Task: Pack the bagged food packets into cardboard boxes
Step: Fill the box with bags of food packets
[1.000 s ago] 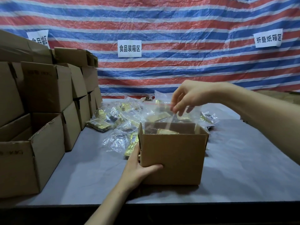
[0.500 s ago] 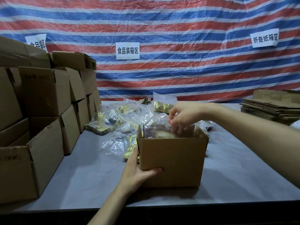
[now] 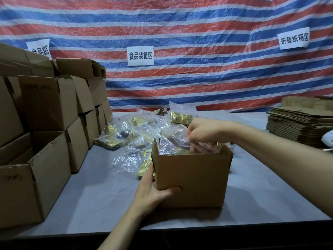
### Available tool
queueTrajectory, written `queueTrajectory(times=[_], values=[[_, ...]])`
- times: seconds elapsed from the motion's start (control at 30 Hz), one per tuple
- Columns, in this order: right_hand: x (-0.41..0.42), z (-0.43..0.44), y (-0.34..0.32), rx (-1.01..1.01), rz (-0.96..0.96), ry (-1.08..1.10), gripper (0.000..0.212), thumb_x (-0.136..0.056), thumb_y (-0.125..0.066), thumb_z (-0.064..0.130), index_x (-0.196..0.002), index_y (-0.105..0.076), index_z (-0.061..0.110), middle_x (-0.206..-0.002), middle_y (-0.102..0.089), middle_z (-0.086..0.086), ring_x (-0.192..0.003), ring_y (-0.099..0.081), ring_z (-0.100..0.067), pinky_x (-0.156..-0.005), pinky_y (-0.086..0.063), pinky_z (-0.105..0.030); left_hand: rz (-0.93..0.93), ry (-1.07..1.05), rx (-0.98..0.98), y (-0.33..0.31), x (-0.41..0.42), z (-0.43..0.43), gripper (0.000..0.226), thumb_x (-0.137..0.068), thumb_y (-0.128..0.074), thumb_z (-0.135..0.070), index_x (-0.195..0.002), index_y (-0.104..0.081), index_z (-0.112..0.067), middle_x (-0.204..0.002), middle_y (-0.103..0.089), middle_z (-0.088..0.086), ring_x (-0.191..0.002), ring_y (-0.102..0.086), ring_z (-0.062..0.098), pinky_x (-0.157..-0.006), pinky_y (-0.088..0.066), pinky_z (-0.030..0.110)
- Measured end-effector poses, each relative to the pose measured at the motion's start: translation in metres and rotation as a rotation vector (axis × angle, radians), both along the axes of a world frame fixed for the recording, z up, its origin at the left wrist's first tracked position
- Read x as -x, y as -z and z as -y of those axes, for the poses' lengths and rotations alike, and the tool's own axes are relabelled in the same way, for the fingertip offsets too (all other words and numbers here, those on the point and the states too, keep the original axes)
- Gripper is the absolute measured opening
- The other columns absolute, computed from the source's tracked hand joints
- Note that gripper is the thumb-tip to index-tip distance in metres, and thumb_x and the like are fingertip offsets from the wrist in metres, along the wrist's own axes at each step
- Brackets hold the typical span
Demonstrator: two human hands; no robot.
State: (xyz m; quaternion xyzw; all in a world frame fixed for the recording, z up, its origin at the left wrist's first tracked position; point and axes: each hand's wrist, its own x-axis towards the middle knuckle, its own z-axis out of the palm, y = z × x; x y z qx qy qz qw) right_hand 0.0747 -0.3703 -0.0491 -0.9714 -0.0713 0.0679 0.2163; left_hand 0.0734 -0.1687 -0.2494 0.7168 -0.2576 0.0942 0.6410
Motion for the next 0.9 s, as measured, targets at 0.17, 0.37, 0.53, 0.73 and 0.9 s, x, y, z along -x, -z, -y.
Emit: queueTrajectory(times=[0.17,0.37,0.53,0.73,0.9], values=[[0.007,-0.005,0.009,0.096,-0.162,-0.080,0.019,-0.093,-0.062,0.003,-0.090,-0.077,0.013,-0.093,-0.073,0.006,-0.085,-0.065,-0.014,-0.078,-0.060,-0.033,0.044,-0.005,-0.031,-0.002,0.002,0.001,0.078,-0.057,-0.092,-0.042,-0.125,-0.056,-0.027,-0.112,-0.070,-0.024,-0.102,-0.066,-0.005,-0.079,-0.048,0.006],[0.002,-0.019,0.020,0.364,-0.019,-0.082,0.018,-0.089,-0.064,0.009,-0.100,-0.078,0.006,-0.098,-0.075,-0.010,-0.083,-0.068,-0.022,-0.071,-0.056,-0.035,0.055,-0.014,-0.039,0.000,-0.001,0.001,0.072,-0.057,-0.093,-0.042,-0.118,-0.056,-0.054,-0.111,-0.072,-0.021,-0.100,-0.067,-0.005,-0.078,-0.049,0.007],[0.010,-0.023,0.021,0.428,0.248,-0.106,0.020,-0.083,-0.071,0.003,-0.082,-0.076,0.022,-0.081,-0.064,0.006,-0.082,-0.066,-0.018,-0.072,-0.060,-0.035,0.081,-0.026,-0.043,0.002,-0.002,0.002,0.071,-0.057,-0.094,-0.039,-0.116,-0.057,-0.055,-0.109,-0.073,-0.021,-0.098,-0.068,-0.006,-0.076,-0.050,0.007],[0.014,-0.024,0.009,0.203,0.098,-0.233,0.041,-0.101,-0.048,0.053,-0.100,-0.077,0.025,-0.084,-0.072,0.018,-0.077,-0.069,0.002,-0.066,-0.049,-0.012,0.109,-0.044,-0.041,-0.002,0.000,0.002,0.073,-0.058,-0.092,-0.046,-0.120,-0.056,-0.051,-0.115,-0.068,-0.027,-0.102,-0.065,-0.008,-0.078,-0.047,0.004],[0.008,-0.014,0.011,-0.170,-0.500,-0.084,0.071,-0.099,-0.018,0.071,-0.119,-0.063,0.021,-0.121,-0.067,-0.005,-0.096,-0.068,-0.013,-0.081,-0.058,-0.029,0.092,-0.047,-0.052,-0.002,0.001,0.001,0.075,-0.056,-0.092,-0.047,-0.122,-0.056,-0.051,-0.115,-0.068,-0.026,-0.103,-0.065,-0.006,-0.078,-0.048,0.006]])
